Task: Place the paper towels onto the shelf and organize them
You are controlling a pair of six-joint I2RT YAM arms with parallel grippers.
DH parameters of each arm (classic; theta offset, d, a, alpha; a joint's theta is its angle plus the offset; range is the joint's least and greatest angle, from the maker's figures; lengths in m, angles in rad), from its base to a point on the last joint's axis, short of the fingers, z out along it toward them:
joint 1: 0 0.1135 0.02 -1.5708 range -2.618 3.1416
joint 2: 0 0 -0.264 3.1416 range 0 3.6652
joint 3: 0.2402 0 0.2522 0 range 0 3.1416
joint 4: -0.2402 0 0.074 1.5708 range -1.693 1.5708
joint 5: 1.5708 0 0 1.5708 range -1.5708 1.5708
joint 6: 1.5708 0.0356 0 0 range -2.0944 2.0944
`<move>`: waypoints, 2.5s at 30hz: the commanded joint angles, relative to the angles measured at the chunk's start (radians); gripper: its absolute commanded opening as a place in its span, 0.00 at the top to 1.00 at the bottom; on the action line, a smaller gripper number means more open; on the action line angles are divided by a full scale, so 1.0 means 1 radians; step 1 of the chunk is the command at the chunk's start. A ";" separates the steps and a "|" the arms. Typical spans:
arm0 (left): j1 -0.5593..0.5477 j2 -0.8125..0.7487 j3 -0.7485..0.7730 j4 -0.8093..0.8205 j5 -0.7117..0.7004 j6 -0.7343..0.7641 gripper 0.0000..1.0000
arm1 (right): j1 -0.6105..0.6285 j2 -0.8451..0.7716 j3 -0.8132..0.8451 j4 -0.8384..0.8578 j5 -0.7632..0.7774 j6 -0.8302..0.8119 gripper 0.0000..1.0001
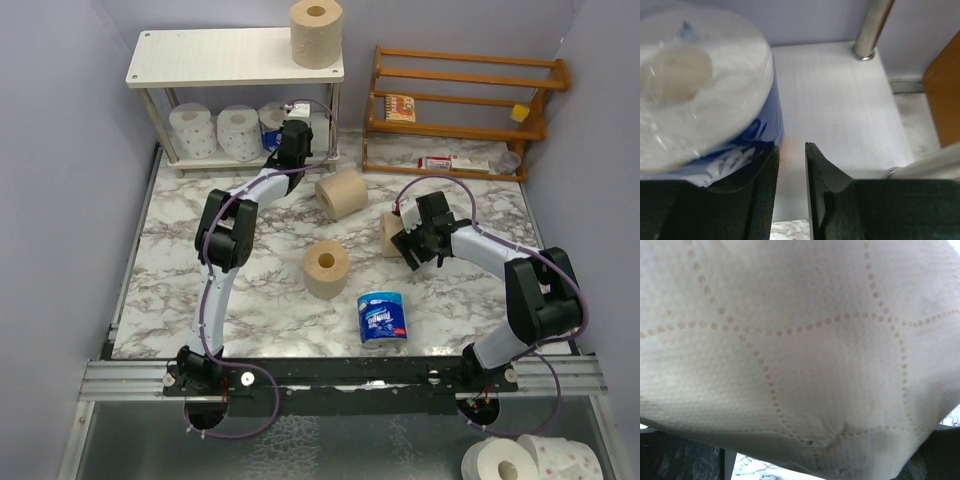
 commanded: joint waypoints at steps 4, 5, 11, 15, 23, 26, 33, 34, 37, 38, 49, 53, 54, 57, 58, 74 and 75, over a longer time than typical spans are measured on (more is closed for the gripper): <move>0.069 -0.051 -0.097 0.039 -0.043 0.014 0.72 | 0.008 0.094 -0.082 -0.099 0.013 -0.029 0.28; 0.074 -0.059 -0.108 0.041 -0.043 0.015 0.72 | 0.008 0.094 -0.083 -0.100 0.012 -0.030 0.28; 0.115 -0.083 -0.145 0.051 -0.037 0.015 0.73 | 0.008 0.094 -0.083 -0.101 0.011 -0.031 0.28; 0.129 -0.099 -0.160 0.055 -0.016 0.024 0.73 | 0.008 0.093 -0.081 -0.101 0.010 -0.031 0.28; 0.119 -0.345 -0.254 -0.161 0.320 0.003 0.64 | 0.008 0.090 -0.083 -0.102 0.009 -0.032 0.28; 0.120 -0.450 -0.267 -0.331 0.523 0.055 0.63 | 0.008 0.086 -0.081 -0.102 0.003 -0.034 0.28; 0.122 -0.643 -0.251 -0.836 1.144 0.468 0.52 | 0.010 0.082 -0.080 -0.103 -0.001 -0.034 0.28; 0.118 -0.682 -0.243 -0.904 1.192 0.509 0.50 | 0.010 0.080 -0.080 -0.102 0.000 -0.034 0.28; 0.066 -0.743 -0.253 -1.080 1.246 0.616 0.47 | 0.010 0.068 -0.079 -0.102 0.003 -0.033 0.27; 0.027 -0.763 -0.271 -1.107 1.226 0.635 0.46 | 0.009 0.062 -0.080 -0.099 0.005 -0.032 0.27; -0.323 -0.744 -0.370 -1.218 1.280 0.663 0.20 | 0.005 -0.022 -0.089 -0.020 0.191 0.007 0.20; -0.329 -0.690 -0.342 -1.274 1.418 0.695 0.01 | -0.045 -0.077 -0.088 -0.001 0.227 0.033 0.18; -0.330 -0.675 -0.337 -1.281 1.423 0.705 0.01 | -0.062 -0.093 -0.087 -0.003 0.215 0.035 0.18; -0.340 -0.614 -0.322 -1.295 1.430 0.719 0.01 | -0.070 -0.169 -0.069 -0.025 0.161 0.030 0.19; -0.345 -0.588 -0.310 -1.306 1.434 0.721 0.01 | -0.070 -0.206 -0.061 -0.038 0.127 0.026 0.20; -0.516 -0.267 -0.058 -1.494 1.349 0.776 0.01 | -0.196 -0.323 -0.116 0.043 0.251 0.021 0.20; -0.523 -0.254 -0.049 -1.496 1.343 0.776 0.01 | -0.196 -0.327 -0.115 0.040 0.238 0.020 0.20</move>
